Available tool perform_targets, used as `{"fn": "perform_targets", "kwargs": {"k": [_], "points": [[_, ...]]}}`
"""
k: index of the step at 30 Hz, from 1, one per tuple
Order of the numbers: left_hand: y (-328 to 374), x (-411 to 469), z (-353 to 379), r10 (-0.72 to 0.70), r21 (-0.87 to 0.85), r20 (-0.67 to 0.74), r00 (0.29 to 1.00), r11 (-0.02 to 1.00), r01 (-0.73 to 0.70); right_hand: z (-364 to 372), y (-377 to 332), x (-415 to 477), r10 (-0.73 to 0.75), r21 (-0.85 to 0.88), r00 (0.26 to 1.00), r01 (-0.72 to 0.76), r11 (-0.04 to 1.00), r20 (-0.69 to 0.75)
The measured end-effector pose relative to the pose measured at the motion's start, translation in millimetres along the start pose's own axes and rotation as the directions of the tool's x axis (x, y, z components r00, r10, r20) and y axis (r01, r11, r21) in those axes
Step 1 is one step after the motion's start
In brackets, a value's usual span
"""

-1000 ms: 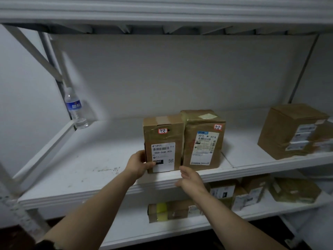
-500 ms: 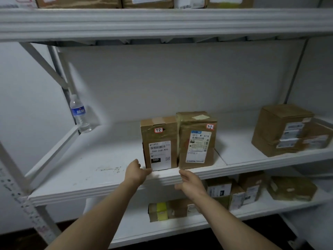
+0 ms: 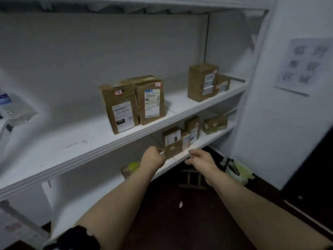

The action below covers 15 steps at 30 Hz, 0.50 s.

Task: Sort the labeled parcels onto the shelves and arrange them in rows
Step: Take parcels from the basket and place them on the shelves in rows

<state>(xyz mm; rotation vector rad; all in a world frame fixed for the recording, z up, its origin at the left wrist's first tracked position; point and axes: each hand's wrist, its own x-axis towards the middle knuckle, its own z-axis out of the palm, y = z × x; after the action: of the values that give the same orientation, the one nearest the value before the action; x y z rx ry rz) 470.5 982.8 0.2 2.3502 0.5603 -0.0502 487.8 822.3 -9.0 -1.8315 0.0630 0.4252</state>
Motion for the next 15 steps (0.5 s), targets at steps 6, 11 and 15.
{"fn": "perform_targets", "kwargs": {"k": [6, 11, 15], "points": [[72, -59, 84, 0.183, 0.212, 0.300, 0.936, 0.944, -0.252, -101, 63, -77, 0.081, 0.102, 0.953, -0.053, 0.993, -0.292], [155, -141, 170, 0.330, 0.267, 0.469, 0.820, 0.832, -0.487, -207, 123, -164, 0.156, 0.196, 0.869, -0.070, 0.978, -0.470], [232, -239, 259, 0.469, 0.253, 0.556, 0.686, 0.691, -0.677, -296, 179, -267, 0.210, 0.257, 0.777, -0.065, 0.964, -0.593]]}}
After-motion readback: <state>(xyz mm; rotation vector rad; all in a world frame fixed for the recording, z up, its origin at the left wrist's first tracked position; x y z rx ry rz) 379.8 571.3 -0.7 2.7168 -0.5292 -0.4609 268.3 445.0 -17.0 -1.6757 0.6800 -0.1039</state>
